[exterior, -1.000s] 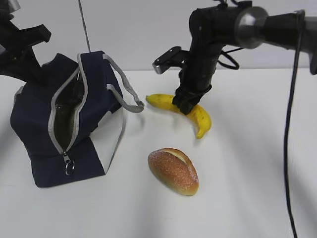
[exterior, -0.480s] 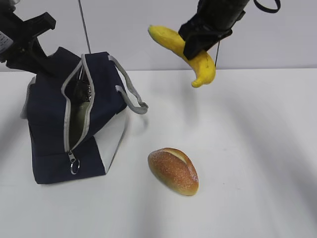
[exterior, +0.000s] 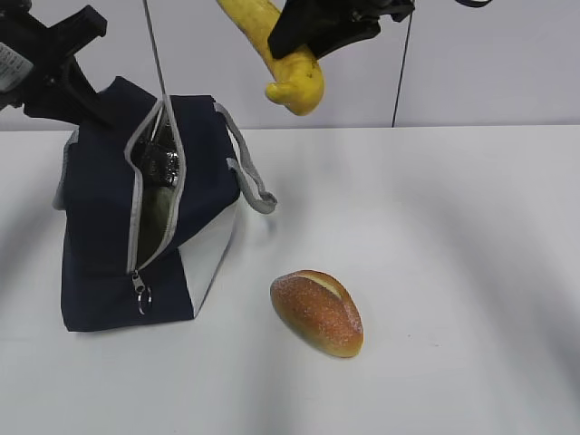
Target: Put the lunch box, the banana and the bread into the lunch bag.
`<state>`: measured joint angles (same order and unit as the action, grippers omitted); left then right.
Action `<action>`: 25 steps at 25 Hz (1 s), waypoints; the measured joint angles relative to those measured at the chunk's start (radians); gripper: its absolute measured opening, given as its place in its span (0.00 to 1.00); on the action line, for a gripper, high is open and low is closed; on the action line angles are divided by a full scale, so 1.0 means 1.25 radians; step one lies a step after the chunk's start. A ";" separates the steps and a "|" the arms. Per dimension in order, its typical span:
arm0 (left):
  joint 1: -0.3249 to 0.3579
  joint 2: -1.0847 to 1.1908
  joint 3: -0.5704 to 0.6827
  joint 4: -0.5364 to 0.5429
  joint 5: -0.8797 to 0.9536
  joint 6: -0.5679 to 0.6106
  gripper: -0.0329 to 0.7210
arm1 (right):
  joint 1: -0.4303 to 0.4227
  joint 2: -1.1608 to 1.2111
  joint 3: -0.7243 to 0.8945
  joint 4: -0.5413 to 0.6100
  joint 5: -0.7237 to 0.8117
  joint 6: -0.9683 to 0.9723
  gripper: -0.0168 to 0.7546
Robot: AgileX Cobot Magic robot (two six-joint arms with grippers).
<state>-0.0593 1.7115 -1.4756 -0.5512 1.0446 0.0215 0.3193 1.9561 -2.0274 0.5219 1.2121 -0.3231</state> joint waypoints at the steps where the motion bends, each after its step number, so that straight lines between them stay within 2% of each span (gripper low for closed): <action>1: 0.000 0.000 0.000 -0.003 -0.001 0.000 0.04 | 0.005 0.000 0.000 0.014 -0.003 0.003 0.39; 8: 0.000 0.000 0.000 -0.021 -0.010 0.000 0.04 | 0.064 0.058 0.000 0.073 -0.027 0.034 0.39; 17: 0.000 0.000 0.000 -0.027 -0.011 0.000 0.04 | 0.123 0.178 0.000 0.087 -0.106 0.038 0.39; 25: 0.000 0.000 0.000 -0.033 -0.011 0.001 0.04 | 0.123 0.217 -0.001 -0.007 -0.148 0.097 0.40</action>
<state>-0.0593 1.7115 -1.4756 -0.5927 1.0314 0.0224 0.4735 2.2274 -2.0291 0.5131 1.0273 -0.2017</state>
